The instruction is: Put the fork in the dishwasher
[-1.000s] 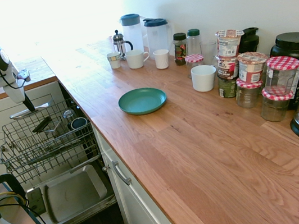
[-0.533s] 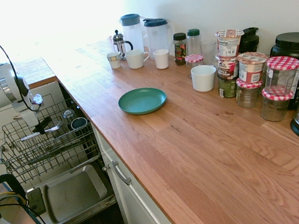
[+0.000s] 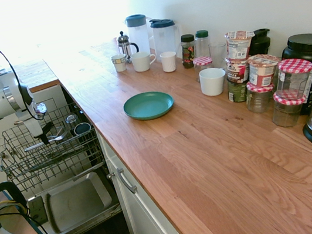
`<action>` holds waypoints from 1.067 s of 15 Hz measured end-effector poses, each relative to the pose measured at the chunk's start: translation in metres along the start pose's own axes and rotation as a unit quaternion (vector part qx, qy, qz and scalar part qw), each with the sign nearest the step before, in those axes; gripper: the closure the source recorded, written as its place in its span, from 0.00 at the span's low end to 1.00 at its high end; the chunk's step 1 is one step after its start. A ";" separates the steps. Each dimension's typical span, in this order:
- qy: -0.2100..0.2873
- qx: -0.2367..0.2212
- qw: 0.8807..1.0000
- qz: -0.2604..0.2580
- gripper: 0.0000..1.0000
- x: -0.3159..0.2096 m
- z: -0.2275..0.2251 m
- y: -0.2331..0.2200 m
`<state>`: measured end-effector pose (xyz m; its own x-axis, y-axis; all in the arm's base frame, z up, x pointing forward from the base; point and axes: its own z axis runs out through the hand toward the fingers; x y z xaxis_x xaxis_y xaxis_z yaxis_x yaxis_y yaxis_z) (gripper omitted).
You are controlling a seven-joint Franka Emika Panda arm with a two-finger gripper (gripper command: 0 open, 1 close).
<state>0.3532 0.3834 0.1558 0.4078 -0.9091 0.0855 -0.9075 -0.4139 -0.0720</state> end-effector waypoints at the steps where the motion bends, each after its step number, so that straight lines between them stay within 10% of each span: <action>1: -0.002 -0.003 1.000 0.000 1.00 0.000 0.010 0.000; 5: -0.013 -0.012 1.000 0.000 1.00 -0.001 0.048 0.004; 6: -0.013 -0.013 1.000 0.000 0.00 -0.002 0.054 0.004; 16: -0.007 -0.012 1.000 -0.001 0.00 -0.007 0.062 0.007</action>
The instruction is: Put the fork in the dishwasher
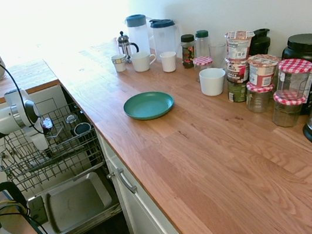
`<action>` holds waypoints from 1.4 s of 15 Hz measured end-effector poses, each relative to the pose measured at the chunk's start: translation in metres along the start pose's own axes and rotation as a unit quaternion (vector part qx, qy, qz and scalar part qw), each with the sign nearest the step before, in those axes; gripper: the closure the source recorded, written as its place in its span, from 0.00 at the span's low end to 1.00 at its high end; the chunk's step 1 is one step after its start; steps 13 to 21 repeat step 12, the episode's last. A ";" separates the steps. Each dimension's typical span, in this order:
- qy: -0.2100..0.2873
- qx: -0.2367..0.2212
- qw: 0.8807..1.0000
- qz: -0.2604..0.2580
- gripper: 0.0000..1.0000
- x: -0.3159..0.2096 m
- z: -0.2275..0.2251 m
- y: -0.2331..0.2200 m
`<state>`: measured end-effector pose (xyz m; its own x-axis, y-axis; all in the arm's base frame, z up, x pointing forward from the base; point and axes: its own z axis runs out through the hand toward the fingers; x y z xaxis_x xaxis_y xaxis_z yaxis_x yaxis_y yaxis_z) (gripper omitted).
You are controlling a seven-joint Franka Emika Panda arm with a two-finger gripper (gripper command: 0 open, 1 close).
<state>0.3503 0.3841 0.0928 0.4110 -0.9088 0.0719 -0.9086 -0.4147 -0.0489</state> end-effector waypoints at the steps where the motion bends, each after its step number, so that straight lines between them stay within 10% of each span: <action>1: 0.001 0.001 1.000 0.001 0.00 0.000 0.000 0.000; 12: 0.034 0.049 0.998 0.015 0.00 0.009 -0.122 0.016; 21: 0.034 0.049 0.998 0.015 0.00 0.009 -0.122 0.016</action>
